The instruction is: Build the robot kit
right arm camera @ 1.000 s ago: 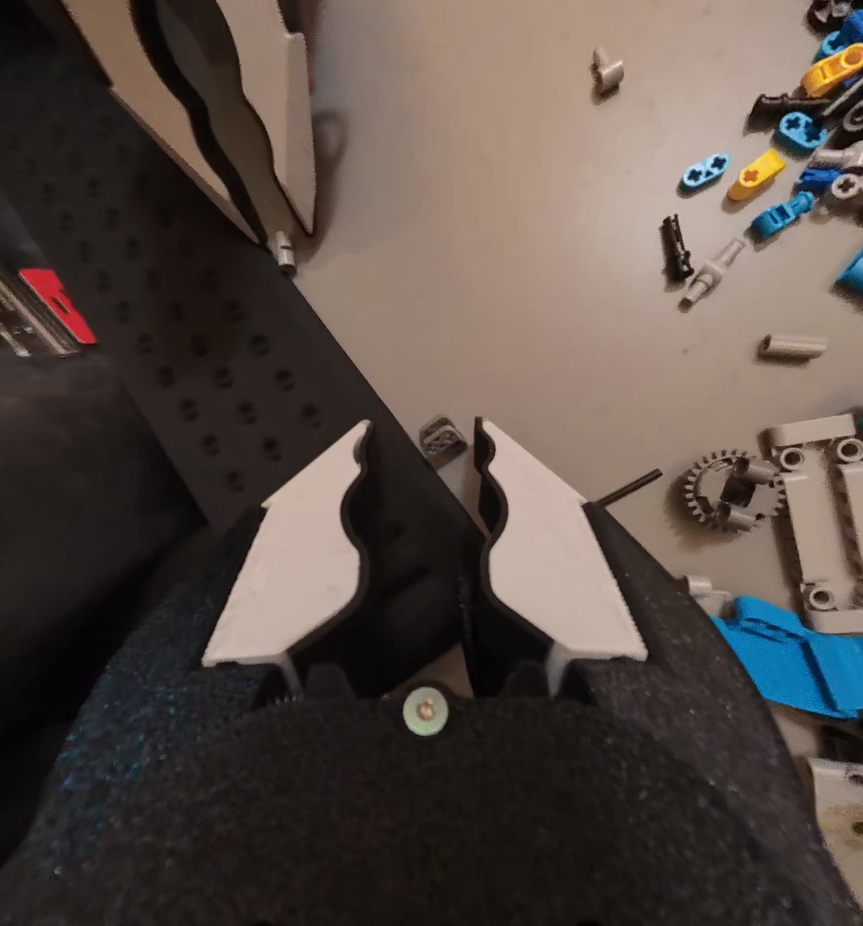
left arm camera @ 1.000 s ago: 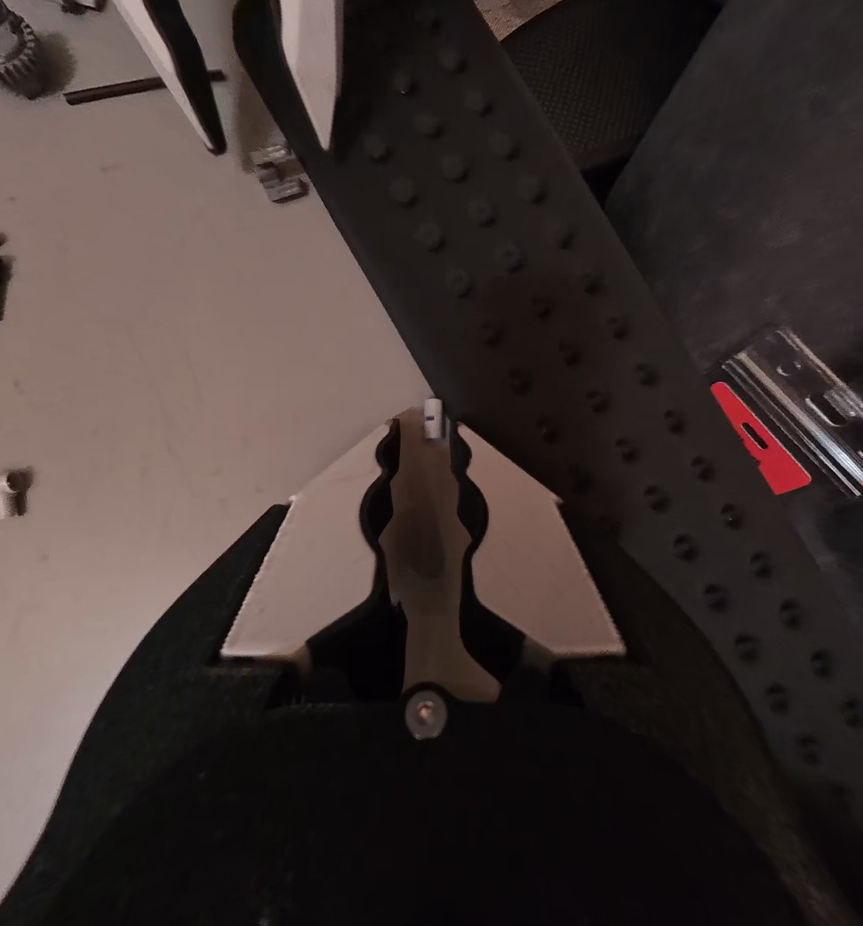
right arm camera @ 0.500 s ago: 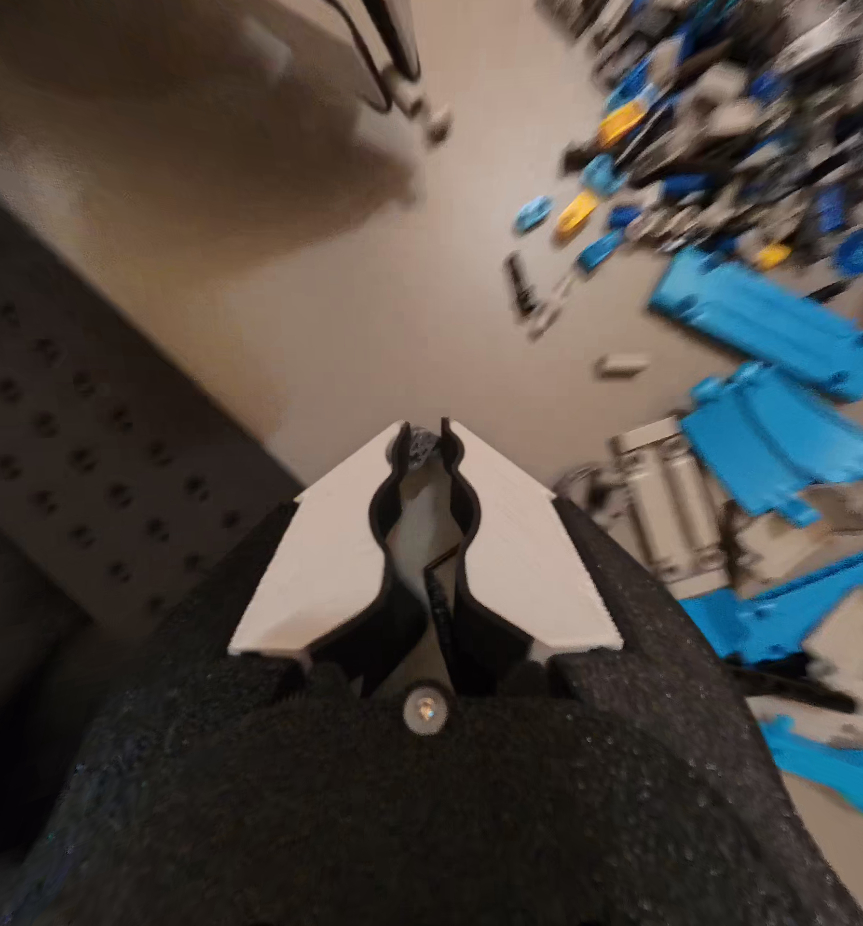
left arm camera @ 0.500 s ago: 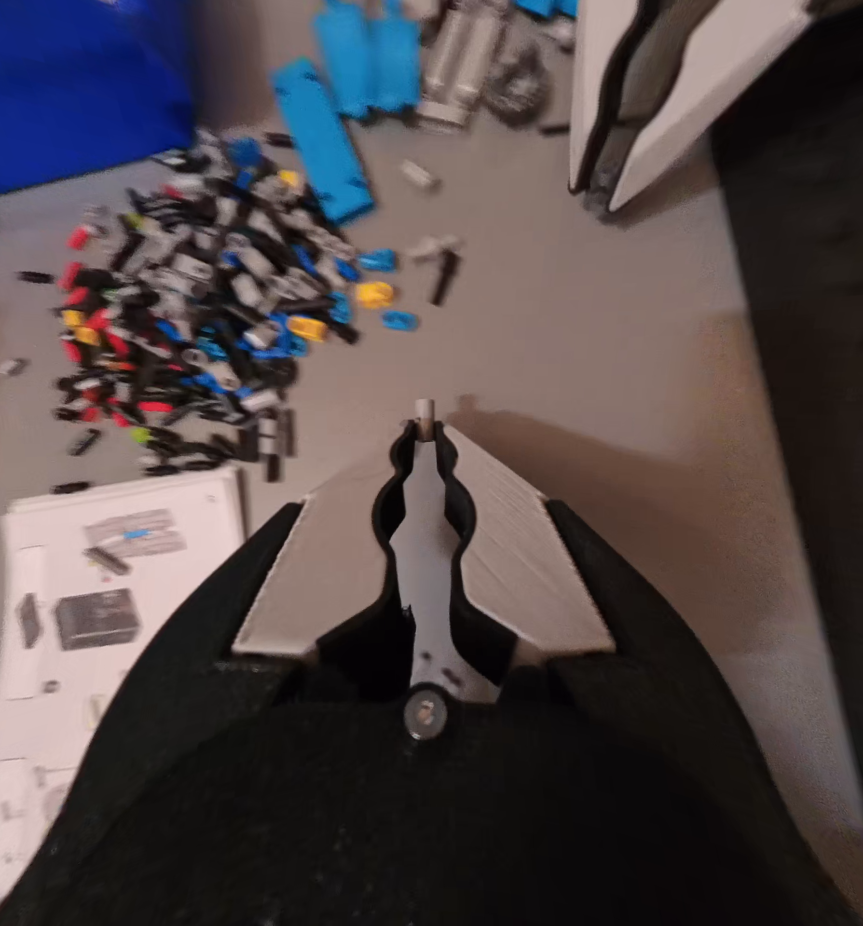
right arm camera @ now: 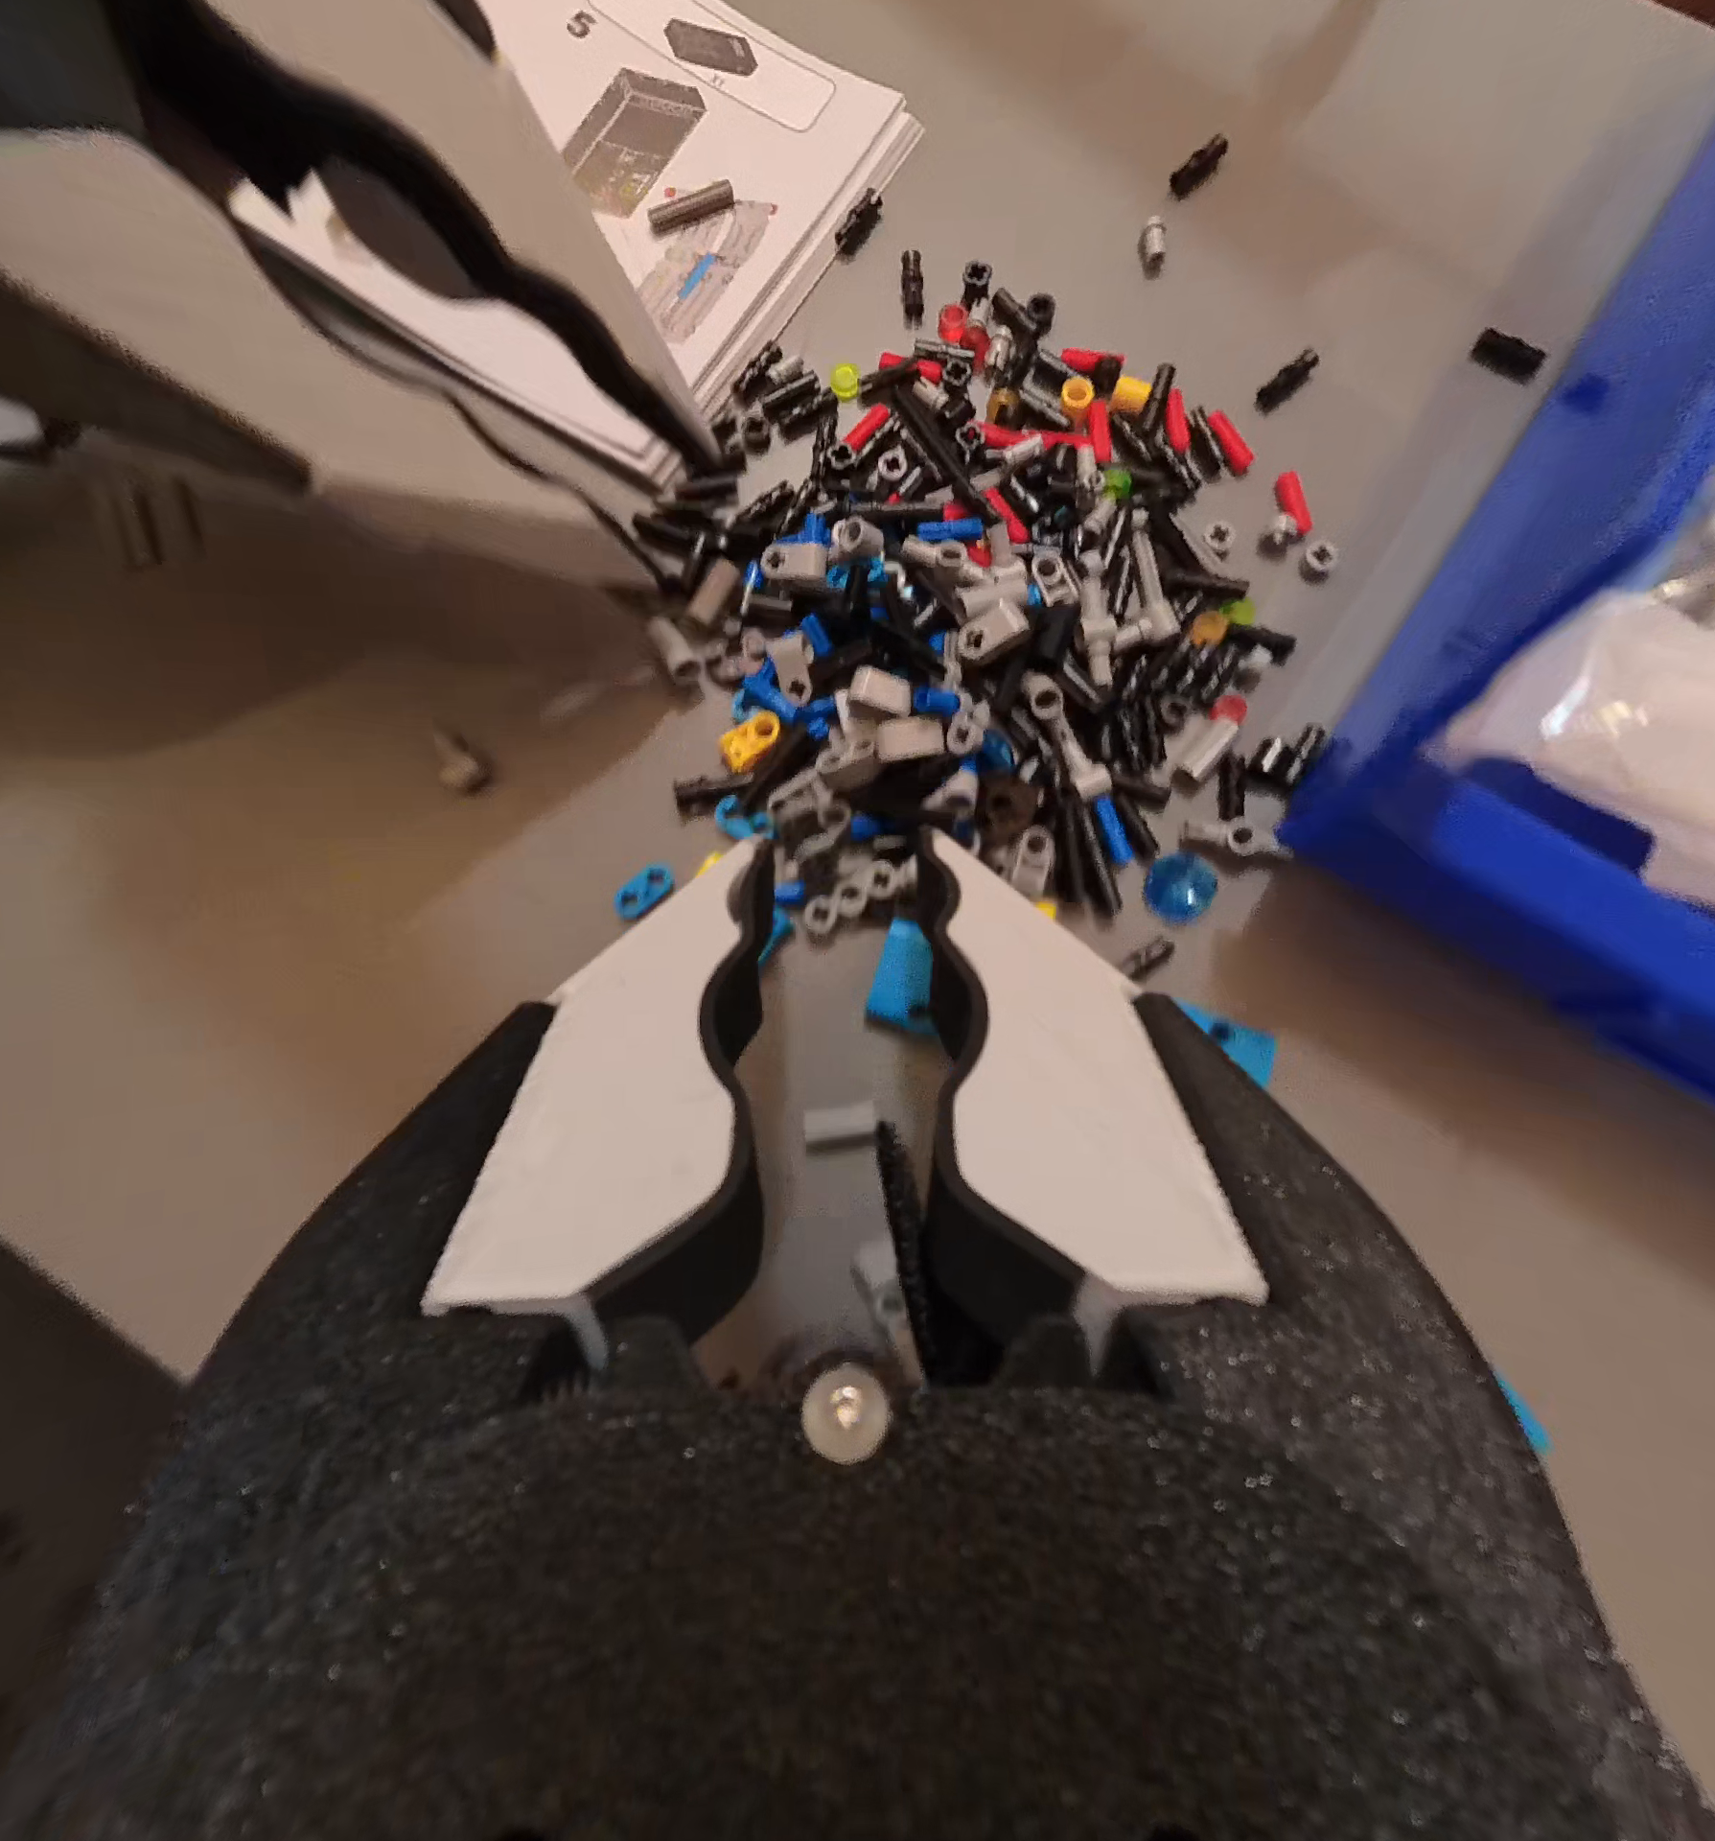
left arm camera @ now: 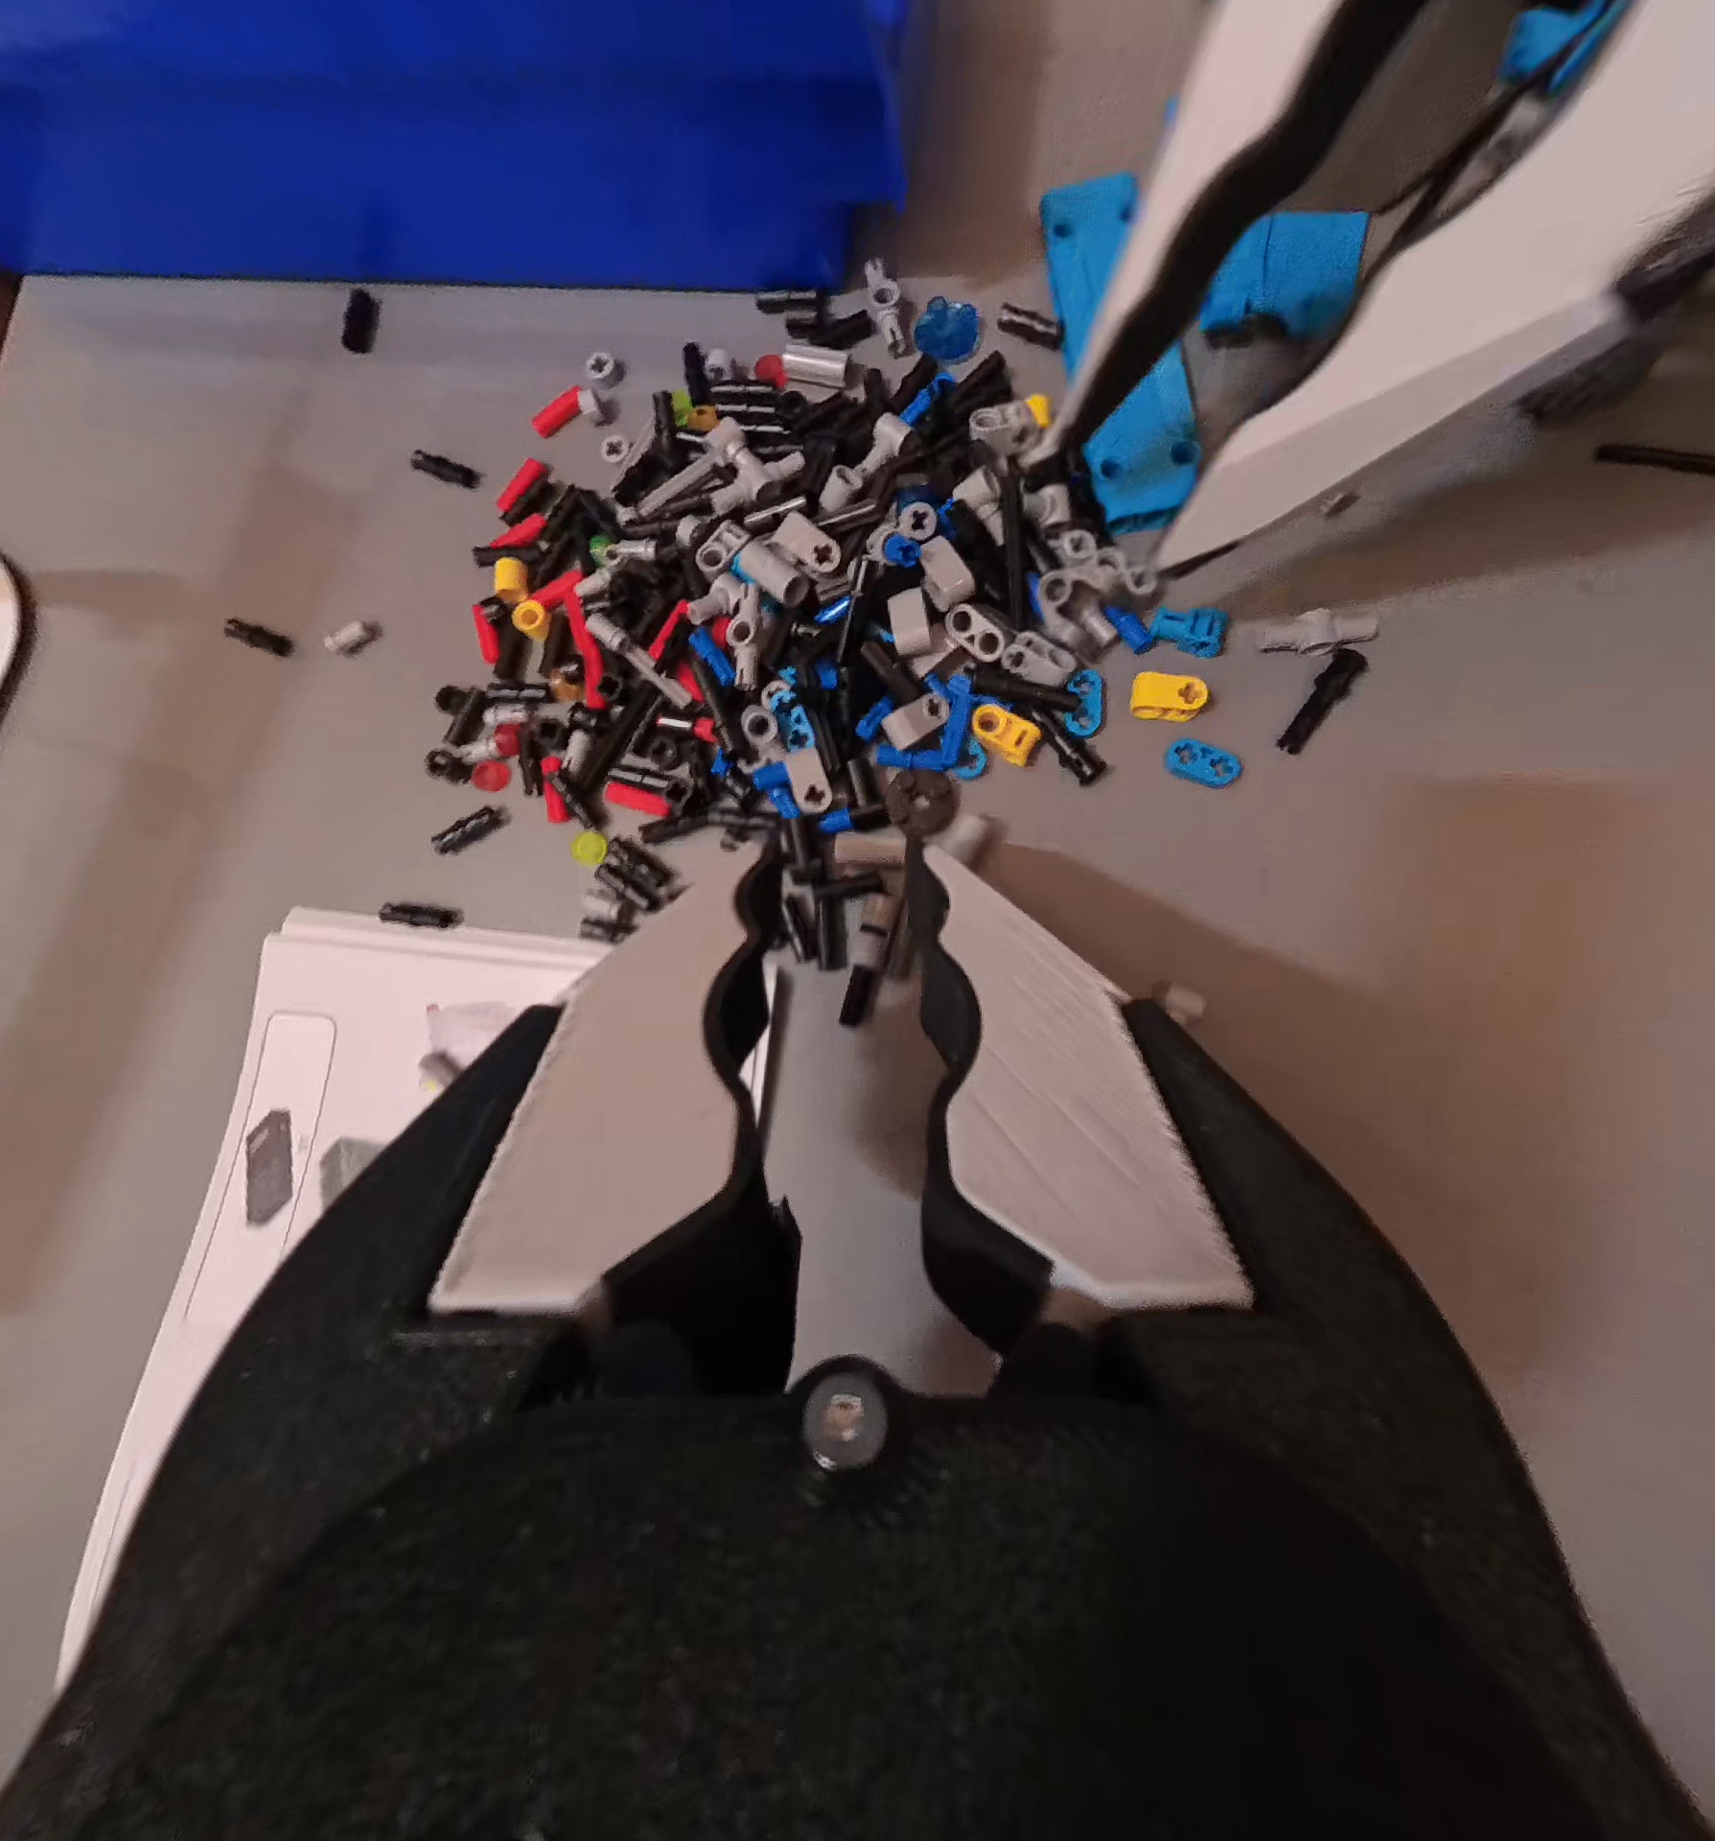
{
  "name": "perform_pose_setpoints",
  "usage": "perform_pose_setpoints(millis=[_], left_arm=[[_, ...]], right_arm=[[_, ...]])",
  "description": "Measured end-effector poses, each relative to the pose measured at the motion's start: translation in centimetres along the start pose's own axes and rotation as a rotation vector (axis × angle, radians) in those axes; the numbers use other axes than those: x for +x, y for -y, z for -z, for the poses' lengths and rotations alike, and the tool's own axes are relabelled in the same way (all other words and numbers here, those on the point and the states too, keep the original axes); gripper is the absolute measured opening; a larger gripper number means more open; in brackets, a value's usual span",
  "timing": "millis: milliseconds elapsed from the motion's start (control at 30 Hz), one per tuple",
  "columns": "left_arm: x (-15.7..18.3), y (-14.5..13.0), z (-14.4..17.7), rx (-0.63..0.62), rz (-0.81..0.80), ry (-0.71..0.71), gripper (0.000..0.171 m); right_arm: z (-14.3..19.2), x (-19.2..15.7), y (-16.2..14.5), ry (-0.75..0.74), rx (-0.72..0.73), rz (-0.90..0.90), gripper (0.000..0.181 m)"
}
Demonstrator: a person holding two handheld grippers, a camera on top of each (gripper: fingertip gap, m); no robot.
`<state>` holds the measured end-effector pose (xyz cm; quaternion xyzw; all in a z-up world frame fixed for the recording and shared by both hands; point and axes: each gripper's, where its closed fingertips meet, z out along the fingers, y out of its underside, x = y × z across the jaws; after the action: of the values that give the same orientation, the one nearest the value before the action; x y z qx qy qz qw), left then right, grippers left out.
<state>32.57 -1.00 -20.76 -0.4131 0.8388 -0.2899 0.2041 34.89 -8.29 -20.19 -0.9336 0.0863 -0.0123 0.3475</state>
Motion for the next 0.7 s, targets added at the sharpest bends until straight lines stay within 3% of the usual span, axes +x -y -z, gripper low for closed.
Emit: perform_pose_setpoints(millis=[167,400,567,700], left_arm=[[-0.2,-0.9,7.1,0.073,0.09,0.019,0.025],[1.3,-7.1,17.1,0.158,0.293,0.038,0.025],[4.3,-10.3,19.2,0.198,0.42,0.052,0.025],[6.9,-10.2,18.2,0.222,0.421,0.043,0.025]], right_arm=[[3.2,-4.0,-3.8,0.042,-0.025,0.07,0.025],[1.5,-4.5,-5.5,0.034,-0.014,-0.022,0.023],[0.7,-4.5,-4.6,0.0,-0.046,0.053,0.024],[0.0,-3.7,-4.3,0.002,-0.065,0.014,0.017]])
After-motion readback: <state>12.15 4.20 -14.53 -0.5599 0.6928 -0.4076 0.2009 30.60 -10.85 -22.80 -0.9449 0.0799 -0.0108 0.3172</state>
